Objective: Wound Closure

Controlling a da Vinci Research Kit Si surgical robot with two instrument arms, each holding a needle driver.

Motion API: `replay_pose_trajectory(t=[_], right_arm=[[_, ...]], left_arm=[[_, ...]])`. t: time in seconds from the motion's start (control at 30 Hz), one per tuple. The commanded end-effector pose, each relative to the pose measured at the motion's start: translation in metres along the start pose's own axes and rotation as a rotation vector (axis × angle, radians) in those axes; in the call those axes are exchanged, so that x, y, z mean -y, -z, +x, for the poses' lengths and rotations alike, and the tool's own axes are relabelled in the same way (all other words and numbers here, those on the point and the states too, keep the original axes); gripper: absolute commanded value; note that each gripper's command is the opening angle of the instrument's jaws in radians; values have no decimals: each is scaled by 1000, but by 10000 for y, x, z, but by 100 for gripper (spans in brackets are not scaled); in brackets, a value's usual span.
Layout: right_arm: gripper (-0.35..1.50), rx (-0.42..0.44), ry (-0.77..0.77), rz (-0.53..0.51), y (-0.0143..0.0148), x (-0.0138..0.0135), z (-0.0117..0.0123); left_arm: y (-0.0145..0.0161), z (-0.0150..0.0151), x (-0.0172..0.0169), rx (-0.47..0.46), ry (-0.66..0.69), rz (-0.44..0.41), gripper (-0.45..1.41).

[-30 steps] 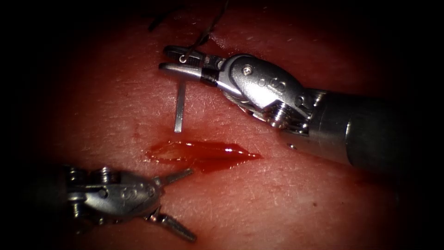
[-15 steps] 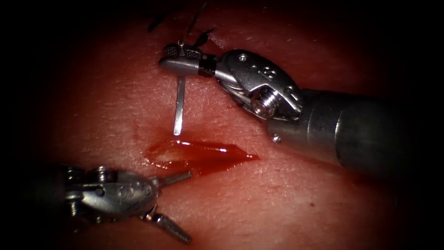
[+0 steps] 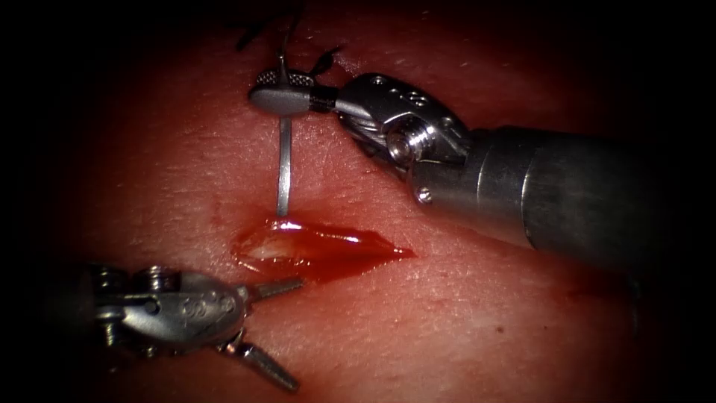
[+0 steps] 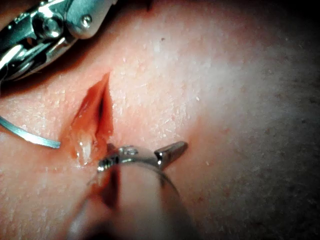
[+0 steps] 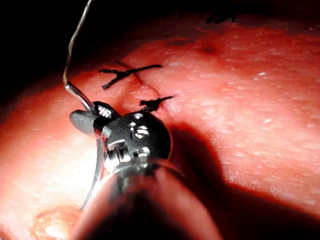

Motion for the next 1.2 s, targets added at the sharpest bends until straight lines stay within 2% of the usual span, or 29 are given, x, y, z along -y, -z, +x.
replay_pose_trajectory(t=[0.03, 0.2, 0.3, 0.37, 0.47, 1.0, 1.2], right_arm=[[-35, -17, -15, 5, -6, -5, 6], [-35, -43, -68, -24, -4, -7, 14], [-35, -66, -19, -58, -1, -9, 23], [-35, -95, 109, -74, 2, -10, 31], [-35, -101, 166, -76, 2, -10, 33], [-35, -116, 195, -91, -7, -16, 38], [-35, -116, 90, -95, -14, -22, 41]], left_arm=[[-8, -1, 0, 0, -1, 0, 76], [-9, 0, 1, -3, -2, -1, 76], [-10, 1, 1, -6, -2, -2, 76], [-10, 0, 1, -6, -2, -2, 76], [-10, 0, 1, -6, -2, -2, 76], [-10, 1, 2, -9, -2, 1, 76], [-9, 2, 4, -12, -3, 8, 76]])
